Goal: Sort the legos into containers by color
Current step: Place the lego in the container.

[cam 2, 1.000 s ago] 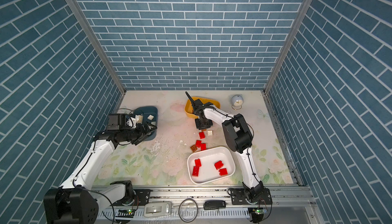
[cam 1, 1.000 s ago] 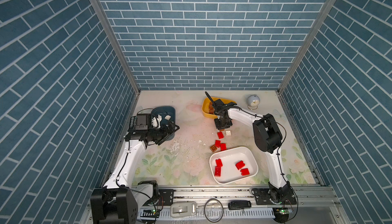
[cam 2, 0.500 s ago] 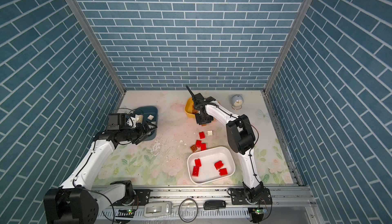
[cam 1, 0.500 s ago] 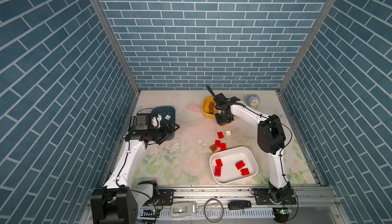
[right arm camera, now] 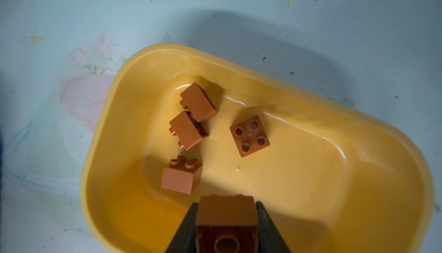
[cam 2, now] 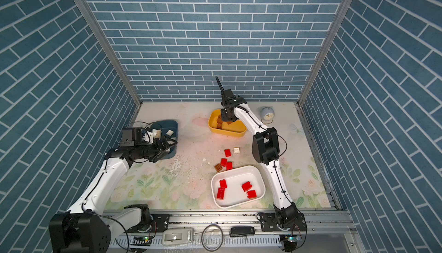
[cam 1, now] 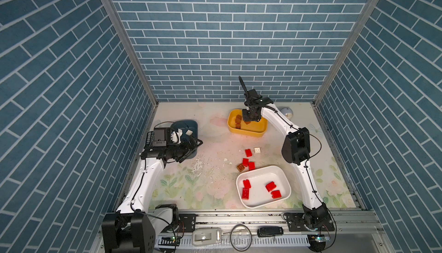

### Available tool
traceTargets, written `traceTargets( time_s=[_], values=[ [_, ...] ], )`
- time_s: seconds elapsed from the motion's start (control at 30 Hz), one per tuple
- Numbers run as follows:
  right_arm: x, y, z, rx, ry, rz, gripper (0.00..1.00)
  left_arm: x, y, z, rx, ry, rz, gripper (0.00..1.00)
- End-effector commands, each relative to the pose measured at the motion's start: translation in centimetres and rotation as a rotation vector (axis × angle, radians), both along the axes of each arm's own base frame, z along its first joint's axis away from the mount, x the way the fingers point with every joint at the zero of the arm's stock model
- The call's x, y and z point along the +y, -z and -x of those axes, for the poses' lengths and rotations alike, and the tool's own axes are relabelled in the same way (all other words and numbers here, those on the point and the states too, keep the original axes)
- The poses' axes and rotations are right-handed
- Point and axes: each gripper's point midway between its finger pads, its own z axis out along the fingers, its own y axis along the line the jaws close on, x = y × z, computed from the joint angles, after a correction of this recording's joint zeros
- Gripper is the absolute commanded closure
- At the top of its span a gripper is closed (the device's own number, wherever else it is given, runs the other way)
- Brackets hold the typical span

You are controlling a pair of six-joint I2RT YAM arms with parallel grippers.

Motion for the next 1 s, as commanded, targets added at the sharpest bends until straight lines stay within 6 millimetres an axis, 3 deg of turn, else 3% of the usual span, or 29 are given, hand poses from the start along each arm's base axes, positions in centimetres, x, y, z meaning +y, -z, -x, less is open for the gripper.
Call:
traceTargets(
  time_s=[0.0, 0.13, 0.2, 0.4, 0.43, 0.57, 0.77, 0.97],
  values=[
    [0.1, -0.3, 0.1, 0.013, -0.019, 0.000, 0.65, -0.1, -1.0, -0.1, -0.023, 0.009, -0.003, 0.04],
    [-0.1, -1.2, 0.6, 0.014, -0.040, 0.003, 0.44, -0.1, -0.8, -0.1, -0.018, 0.009, -0.003, 0.04],
    [-0.2, -1.9, 1.5, 0.028, -0.057, -0.005, 0.39, -0.1, -0.7, 0.0, -0.014, 0.012, -0.005, 0.04],
    [-1.3, -2.8, 7.1, 0.140, -0.091, -0.052, 0.33, -0.1, -0.5, 0.3, -0.009, 0.010, -0.007, 0.04],
    [-1.8, -3.7, 8.4, 0.144, -0.093, -0.052, 0.32, -0.1, -0.3, 0.4, -0.004, 0.008, -0.006, 0.04],
    [-3.5, -3.9, 12.0, 0.186, -0.069, -0.042, 0.32, -0.1, 0.2, 0.5, 0.008, 0.009, -0.007, 0.04],
    [-3.5, -2.0, 16.5, 0.237, -0.045, -0.026, 0.35, 0.0, 0.3, 0.3, 0.013, 0.007, -0.010, 0.04],
    [-2.7, 0.6, 17.9, 0.220, -0.034, 0.046, 0.39, 0.0, 0.3, 0.3, 0.015, 0.007, -0.010, 0.04]
  ],
)
